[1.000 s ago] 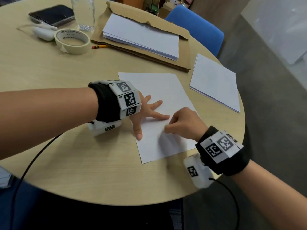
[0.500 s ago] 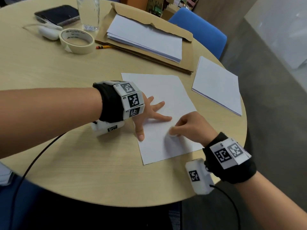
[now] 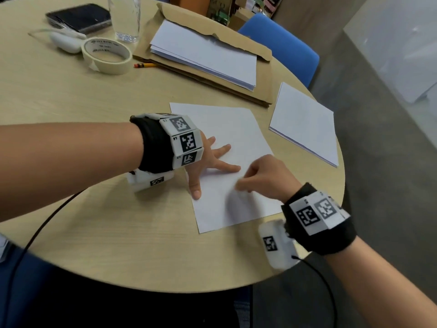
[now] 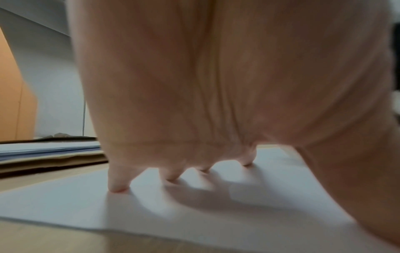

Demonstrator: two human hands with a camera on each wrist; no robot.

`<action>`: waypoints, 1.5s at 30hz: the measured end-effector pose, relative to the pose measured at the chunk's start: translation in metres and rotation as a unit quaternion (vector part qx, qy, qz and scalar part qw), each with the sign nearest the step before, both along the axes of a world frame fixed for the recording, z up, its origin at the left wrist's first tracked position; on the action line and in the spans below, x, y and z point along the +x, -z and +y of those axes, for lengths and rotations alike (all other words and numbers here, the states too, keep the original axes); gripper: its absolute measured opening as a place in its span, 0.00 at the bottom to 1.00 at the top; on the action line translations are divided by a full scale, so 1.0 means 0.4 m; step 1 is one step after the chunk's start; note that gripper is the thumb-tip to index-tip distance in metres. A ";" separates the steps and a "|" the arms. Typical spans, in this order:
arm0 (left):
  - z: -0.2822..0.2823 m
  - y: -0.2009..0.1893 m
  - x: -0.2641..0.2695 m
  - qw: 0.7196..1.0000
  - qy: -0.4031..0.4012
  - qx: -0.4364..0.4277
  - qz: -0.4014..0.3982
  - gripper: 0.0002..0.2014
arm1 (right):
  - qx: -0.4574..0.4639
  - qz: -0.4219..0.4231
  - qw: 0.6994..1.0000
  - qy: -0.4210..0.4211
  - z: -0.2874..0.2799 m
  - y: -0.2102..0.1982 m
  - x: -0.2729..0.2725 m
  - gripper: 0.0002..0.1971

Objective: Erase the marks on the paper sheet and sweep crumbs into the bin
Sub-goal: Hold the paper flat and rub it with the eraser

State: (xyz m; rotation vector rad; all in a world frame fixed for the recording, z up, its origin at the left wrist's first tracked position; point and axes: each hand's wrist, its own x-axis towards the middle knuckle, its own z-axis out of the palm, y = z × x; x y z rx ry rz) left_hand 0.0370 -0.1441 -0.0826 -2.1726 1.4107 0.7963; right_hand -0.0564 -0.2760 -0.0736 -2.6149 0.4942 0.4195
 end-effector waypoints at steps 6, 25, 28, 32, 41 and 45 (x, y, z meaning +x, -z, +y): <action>0.000 -0.003 -0.004 1.000 0.002 0.003 -0.001 0.56 | -0.015 0.051 0.999 -0.007 -0.031 -0.004 0.000 0.11; 0.006 0.005 -0.003 1.000 -0.008 -0.002 -0.005 0.55 | 0.068 -0.004 0.989 0.132 -0.177 -0.005 -0.010 0.07; 0.026 0.005 0.005 1.000 -0.010 0.020 -0.002 0.54 | 0.238 -0.084 0.935 0.247 -0.212 0.005 -0.032 0.04; 0.005 -0.035 0.013 1.000 -0.027 0.017 0.001 0.46 | 0.334 -0.105 0.893 0.283 -0.216 0.009 -0.042 0.03; -0.102 0.008 0.020 0.997 0.017 -0.059 0.043 0.64 | 0.183 -0.018 0.983 -0.020 -0.022 0.018 -0.010 0.07; -0.099 0.024 0.018 0.998 0.022 -0.042 0.045 0.66 | 0.054 -0.021 0.995 -0.082 -0.018 0.027 0.002 0.10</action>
